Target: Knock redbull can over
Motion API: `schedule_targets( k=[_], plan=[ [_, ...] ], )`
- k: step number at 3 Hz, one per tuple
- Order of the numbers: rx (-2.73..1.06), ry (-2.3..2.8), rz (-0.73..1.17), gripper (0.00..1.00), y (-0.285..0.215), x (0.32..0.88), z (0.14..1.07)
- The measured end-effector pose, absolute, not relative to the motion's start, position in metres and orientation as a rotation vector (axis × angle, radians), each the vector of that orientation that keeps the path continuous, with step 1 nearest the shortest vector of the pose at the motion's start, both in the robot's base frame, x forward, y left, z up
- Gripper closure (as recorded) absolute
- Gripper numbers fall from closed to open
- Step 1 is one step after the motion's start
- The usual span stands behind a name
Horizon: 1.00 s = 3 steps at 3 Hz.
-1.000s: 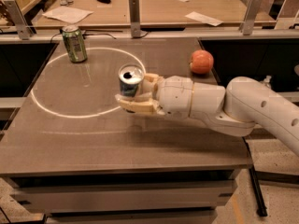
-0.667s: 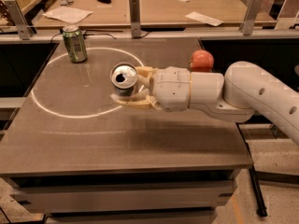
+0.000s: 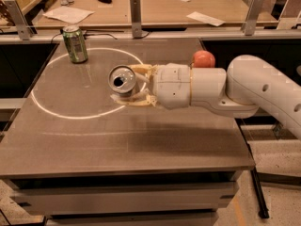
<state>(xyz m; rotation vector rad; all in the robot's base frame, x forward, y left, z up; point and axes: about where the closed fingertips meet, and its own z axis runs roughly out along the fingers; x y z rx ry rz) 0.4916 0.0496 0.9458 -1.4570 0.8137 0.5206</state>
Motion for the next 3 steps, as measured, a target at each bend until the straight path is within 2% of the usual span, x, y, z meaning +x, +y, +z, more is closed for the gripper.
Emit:
schedule_targets(
  k=[3],
  plan=[
    [-1.931, 0.416, 0.04, 1.0, 0.048, 0.503, 0.942]
  ],
)
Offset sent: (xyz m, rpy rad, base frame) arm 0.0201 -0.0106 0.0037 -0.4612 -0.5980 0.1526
